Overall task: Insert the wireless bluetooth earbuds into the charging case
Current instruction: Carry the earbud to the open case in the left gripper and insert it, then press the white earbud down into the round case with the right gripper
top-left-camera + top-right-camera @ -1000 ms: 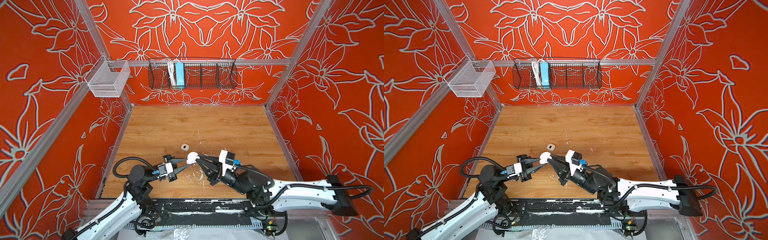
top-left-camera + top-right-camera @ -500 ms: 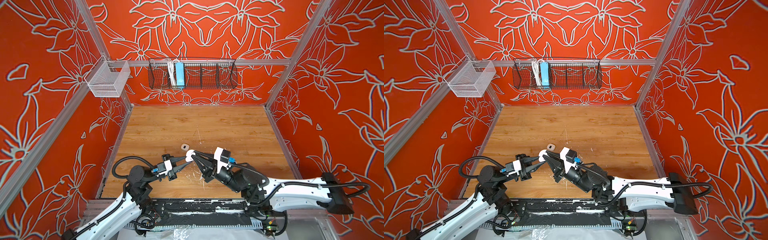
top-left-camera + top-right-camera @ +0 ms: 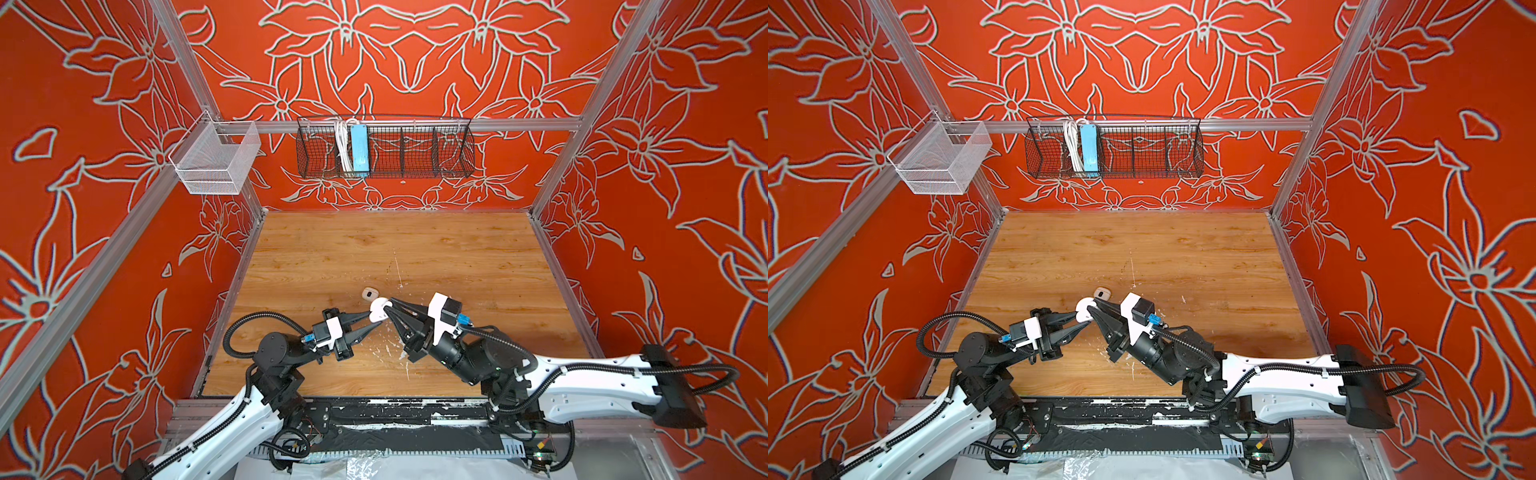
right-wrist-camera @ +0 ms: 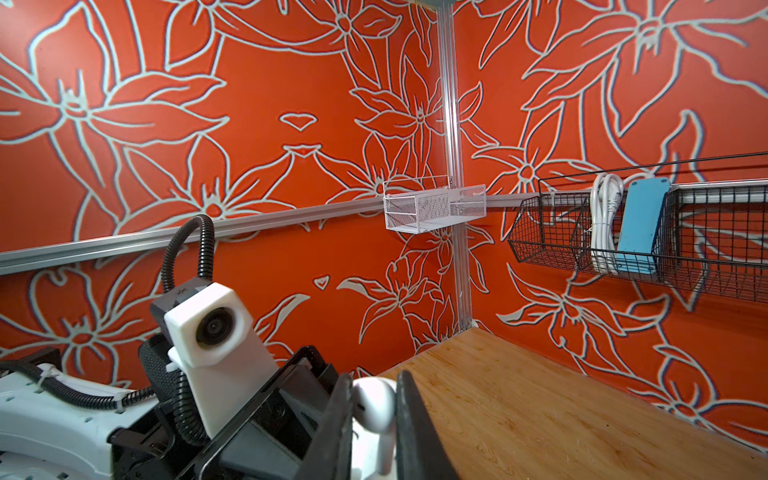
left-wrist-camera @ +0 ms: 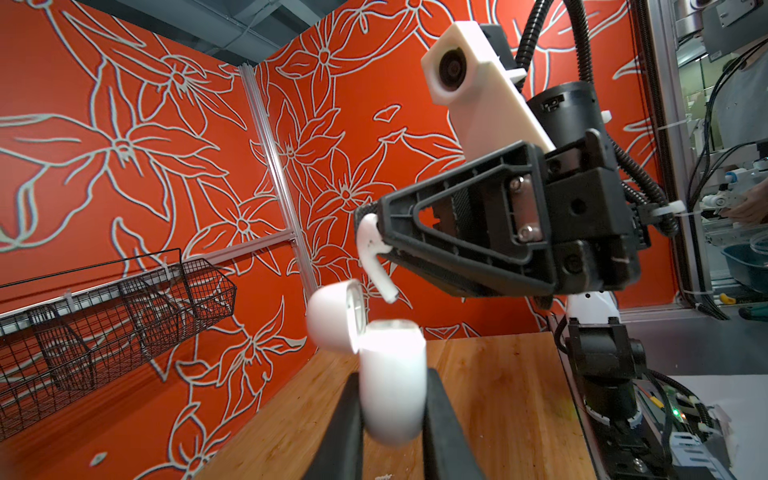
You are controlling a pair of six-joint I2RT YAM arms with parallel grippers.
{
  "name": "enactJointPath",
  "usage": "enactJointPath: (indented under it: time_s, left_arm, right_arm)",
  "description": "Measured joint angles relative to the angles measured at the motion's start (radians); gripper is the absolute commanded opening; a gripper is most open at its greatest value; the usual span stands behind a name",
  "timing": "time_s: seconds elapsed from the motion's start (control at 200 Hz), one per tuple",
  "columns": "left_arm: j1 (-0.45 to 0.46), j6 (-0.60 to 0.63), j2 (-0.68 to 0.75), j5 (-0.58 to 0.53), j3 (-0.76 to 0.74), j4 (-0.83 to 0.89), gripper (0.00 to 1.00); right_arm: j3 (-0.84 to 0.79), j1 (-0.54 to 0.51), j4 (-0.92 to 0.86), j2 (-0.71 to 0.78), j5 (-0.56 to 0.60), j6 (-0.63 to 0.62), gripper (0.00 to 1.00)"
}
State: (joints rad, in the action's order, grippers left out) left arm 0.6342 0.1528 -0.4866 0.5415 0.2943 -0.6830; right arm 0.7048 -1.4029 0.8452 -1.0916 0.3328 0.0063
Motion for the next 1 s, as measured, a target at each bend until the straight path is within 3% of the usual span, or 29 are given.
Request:
enactJointPath:
  time_s: [1.001]
  left_arm:
    - [0.001,-0.060,0.020,-0.023,0.004,0.029,0.00]
  right_arm:
    - [0.000,0.000,0.038,-0.009,0.026,-0.006,0.16]
